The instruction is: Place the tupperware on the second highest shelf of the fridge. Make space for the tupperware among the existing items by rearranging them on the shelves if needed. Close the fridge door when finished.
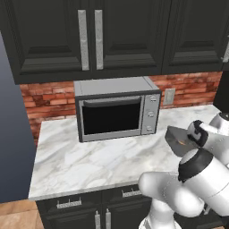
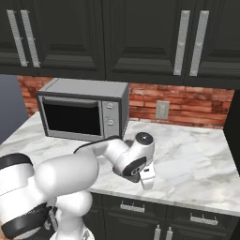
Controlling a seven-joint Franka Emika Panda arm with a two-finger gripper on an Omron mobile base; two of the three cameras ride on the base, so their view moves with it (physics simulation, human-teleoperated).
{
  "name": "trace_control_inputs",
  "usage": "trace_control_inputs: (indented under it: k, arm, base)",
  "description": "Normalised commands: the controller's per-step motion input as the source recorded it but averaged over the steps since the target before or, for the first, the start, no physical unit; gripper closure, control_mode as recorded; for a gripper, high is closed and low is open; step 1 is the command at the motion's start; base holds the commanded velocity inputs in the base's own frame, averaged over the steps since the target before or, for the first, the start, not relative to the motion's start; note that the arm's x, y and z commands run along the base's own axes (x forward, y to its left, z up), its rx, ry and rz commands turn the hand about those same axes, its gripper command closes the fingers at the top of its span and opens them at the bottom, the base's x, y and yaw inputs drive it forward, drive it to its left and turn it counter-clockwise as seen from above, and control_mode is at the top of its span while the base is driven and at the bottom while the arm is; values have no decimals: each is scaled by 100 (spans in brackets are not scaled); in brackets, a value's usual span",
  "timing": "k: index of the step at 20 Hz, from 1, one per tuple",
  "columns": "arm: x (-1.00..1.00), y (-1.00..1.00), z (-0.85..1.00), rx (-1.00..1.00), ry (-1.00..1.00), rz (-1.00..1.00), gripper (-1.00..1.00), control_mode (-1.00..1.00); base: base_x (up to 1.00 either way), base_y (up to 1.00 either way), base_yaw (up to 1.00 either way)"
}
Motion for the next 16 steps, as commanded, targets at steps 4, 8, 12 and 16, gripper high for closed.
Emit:
trace_control_inputs:
  k: [4, 8, 12, 16]
  arm:
    - [-59, -17, 88, 0, -19, -14, 100, -100]
    - [-52, 31, 79, -9, -39, -7, 100, -100]
    - [-48, 72, 76, -23, -35, 0, 100, -100]
    - [-55, 84, 76, -32, -22, 0, 100, -100]
  base:
    - [0, 0, 0]
    - [0, 0, 0]
    - [0, 0, 0]
    - [0, 0, 0]
